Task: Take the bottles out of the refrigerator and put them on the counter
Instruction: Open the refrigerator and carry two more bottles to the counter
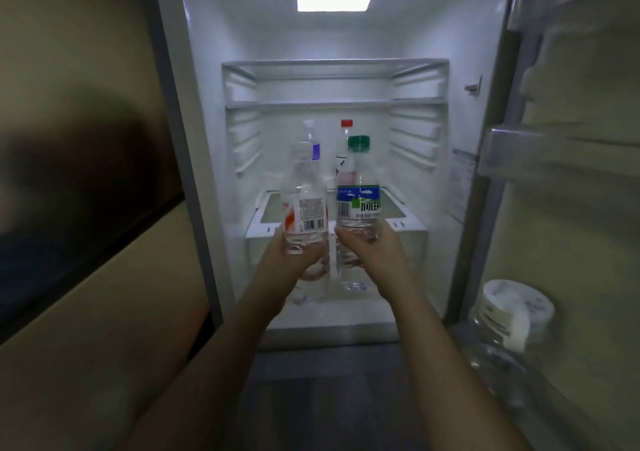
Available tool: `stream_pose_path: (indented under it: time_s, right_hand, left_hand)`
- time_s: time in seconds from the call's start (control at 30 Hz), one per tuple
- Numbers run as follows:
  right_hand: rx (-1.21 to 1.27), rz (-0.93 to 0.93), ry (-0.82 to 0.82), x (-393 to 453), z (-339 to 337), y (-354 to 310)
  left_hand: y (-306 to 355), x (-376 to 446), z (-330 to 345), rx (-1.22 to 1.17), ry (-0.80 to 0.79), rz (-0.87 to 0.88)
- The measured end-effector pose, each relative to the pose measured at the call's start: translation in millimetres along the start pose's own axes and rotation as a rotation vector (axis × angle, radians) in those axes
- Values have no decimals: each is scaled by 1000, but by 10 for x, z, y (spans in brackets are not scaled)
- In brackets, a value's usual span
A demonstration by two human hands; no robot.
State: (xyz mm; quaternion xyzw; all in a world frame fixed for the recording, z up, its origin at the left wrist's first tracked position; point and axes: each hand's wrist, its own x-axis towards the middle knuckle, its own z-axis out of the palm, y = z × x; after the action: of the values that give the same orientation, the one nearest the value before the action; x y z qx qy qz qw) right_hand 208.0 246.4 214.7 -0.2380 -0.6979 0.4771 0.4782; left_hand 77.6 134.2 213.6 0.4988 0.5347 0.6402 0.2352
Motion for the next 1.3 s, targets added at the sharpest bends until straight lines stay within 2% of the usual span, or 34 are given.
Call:
stream_pose_path:
  time_s: [0.3, 0.67, 1.0, 1.3]
  right_hand:
    - [11, 5, -30, -463, -90, -312]
    - [63, 15, 26, -1396, -223, -720]
    - [41, 39, 179, -2571, -328, -1091]
    - [-58, 38, 317, -3449, -998, -1526]
  left_hand:
    - [345, -673, -41, 55, 54, -36]
    - [647, -1414, -117, -37, -3, 30]
    - [886, -2309, 5, -184, -121, 0]
    - [1184, -2768, 727, -280, -319, 27]
